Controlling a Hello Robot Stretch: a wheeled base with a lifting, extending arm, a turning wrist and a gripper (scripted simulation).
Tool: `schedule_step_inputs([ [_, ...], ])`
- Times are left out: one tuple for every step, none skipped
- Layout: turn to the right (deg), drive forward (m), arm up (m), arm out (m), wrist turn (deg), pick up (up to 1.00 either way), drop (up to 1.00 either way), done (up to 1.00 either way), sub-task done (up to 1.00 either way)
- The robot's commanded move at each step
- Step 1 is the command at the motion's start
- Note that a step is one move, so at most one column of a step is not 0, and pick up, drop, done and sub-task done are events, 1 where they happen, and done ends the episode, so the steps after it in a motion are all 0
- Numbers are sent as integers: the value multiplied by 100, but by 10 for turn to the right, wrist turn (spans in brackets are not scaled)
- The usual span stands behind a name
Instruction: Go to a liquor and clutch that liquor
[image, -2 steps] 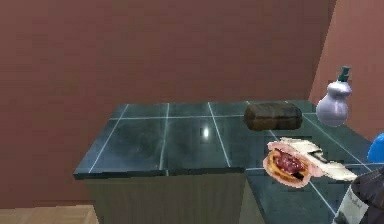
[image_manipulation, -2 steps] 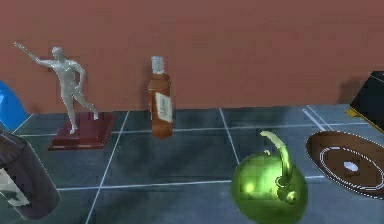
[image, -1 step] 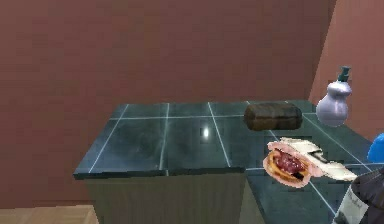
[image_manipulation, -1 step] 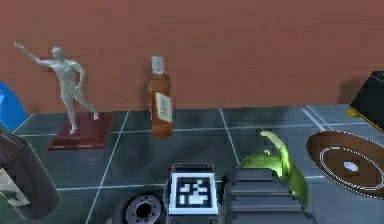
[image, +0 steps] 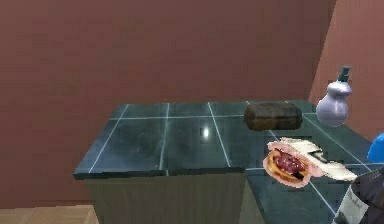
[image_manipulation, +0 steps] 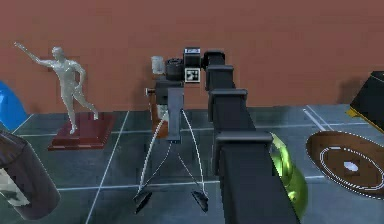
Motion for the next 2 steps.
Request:
schedule_step_inputs([
  [0,0,0,0,450,0,0,0,0],
  [0,0,0,0,450,0,0,0,0],
])
